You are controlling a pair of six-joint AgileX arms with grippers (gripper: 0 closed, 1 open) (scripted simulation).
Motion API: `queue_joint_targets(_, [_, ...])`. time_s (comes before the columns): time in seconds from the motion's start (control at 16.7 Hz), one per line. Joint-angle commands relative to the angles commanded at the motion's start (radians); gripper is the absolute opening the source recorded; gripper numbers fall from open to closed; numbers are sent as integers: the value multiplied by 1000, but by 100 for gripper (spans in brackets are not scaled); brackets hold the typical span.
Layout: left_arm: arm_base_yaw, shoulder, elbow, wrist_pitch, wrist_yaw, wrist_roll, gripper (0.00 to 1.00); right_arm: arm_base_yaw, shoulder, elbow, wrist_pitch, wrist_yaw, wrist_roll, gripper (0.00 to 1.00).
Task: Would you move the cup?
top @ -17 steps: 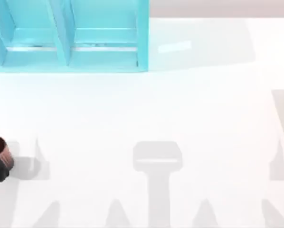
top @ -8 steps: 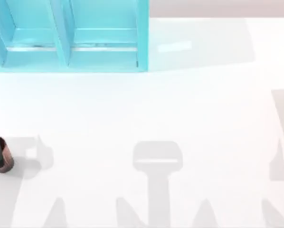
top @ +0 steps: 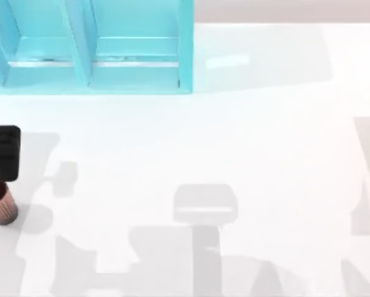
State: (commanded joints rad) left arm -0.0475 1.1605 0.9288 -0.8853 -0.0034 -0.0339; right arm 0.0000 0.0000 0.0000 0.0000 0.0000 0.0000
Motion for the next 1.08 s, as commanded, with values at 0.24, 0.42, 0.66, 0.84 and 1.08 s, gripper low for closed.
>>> queue_joint_targets(0.24, [-13,287,240,-224,1,-9,100,0,0,0,0,0,0,100])
queue_joint_targets(0.42, [-20,436,367,-335,2,-14,100,0,0,0,0,0,0,100])
queue_joint_targets(0.66, [-23,495,423,-383,4,-16,100,0,0,0,0,0,0,100])
queue_joint_targets(0.84, [-18,492,420,-381,3,-15,100,0,0,0,0,0,0,100])
queue_joint_targets(1.08, [-20,511,359,-308,4,-12,100,0,0,0,0,0,0,100])
